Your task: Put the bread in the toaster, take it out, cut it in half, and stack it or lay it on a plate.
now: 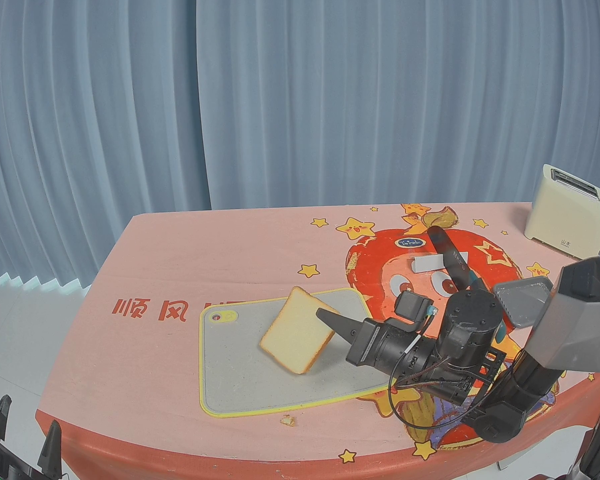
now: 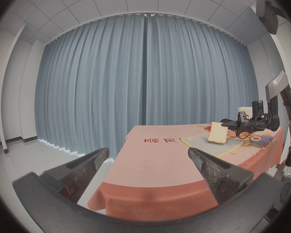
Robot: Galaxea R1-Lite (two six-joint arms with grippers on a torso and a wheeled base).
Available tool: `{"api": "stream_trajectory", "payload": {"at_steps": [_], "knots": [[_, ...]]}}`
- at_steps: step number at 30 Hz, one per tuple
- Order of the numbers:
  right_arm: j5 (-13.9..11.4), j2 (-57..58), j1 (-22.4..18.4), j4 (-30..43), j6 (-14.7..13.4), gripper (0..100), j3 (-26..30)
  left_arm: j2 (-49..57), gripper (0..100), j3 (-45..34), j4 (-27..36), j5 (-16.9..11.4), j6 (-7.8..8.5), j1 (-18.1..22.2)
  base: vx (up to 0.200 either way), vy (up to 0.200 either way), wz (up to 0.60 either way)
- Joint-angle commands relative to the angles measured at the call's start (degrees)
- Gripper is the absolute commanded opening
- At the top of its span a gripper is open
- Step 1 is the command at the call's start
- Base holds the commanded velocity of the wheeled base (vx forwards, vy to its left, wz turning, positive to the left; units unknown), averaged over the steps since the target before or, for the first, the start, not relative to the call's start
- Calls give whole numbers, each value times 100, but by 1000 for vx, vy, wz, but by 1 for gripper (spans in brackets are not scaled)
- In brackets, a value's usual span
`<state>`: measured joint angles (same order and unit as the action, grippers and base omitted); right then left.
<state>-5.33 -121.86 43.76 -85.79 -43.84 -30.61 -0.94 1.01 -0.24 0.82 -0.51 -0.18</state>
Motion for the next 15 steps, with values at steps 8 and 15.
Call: {"api": "stream_trajectory", "payload": {"at_steps": [8, 15], "knots": [[5, -57, 36, -193, 103, 100, 2, -3, 100, -101, -2, -3, -2, 1, 0, 0, 0], [14, -57, 44, -246, 112, 100, 2, -3, 100, -101, -2, -3, -2, 1, 0, 0, 0]]}}
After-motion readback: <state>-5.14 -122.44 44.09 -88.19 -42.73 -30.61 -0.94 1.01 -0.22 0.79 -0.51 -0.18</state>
